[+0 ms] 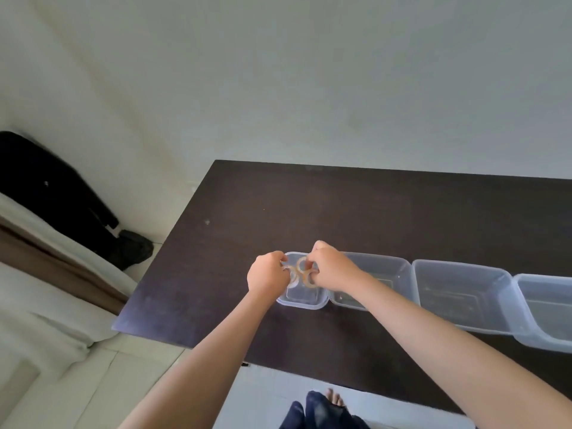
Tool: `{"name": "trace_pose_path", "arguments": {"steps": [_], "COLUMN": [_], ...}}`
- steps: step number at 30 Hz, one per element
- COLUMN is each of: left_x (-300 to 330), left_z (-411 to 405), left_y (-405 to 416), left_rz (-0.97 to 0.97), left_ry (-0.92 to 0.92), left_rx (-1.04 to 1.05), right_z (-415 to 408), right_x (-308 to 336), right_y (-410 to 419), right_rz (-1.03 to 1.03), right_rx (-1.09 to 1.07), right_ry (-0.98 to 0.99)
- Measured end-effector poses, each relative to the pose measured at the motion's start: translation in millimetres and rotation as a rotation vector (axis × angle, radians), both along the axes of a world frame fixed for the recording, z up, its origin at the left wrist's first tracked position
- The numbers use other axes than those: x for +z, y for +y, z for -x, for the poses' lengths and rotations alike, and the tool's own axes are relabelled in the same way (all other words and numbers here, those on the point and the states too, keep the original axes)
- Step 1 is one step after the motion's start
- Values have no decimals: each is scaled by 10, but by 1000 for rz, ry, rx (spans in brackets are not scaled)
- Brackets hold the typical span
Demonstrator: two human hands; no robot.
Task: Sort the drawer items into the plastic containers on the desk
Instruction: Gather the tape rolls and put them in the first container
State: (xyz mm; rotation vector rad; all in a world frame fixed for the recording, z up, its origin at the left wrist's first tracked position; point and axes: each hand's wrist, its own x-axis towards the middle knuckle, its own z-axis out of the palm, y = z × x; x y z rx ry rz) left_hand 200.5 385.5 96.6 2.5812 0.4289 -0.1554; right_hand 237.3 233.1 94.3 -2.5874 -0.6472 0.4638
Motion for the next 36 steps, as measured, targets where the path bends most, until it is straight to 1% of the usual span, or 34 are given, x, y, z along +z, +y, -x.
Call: {"name": "trace_pose_path", "arguments": {"steps": [4,6,9,12,15,18,22,25,29,36], "left_x": [-67,-86,-114,-135,-139,-103,-14,4,-64,-168], "left_z": [-45,-37,-6,70,172,315,648,1026,1494,2187], "left_y": [24,47,86,130,170,180,84,-59,-354,-1177], "left_rz": [-16,-24,1,76,153,182,228,271,319,375], "left_ry": [49,62,59,42,-5,-75,-176,-191,-152,-46], "left_rx": [-59,-92,-126,-148,-168,-203,-244,-301,-398,-630], "right_z": [-125,-148,-154,-128,-50,120,548,1007,1703,2851], "right_x": [-41,-49,-67,-75,-31,73,210,263,304,261], "right_y": [98,132,152,126,72,-12,-204,-423,-821,-1816], "right_rz": [130,158,132,98,66,35,-29,-40,-7,27], "right_rx": [83,107,107,79,26,-38,-150,-224,-312,-567], "right_ry": [13,11,22,20,12,-13,-61,-42,3,129]}}
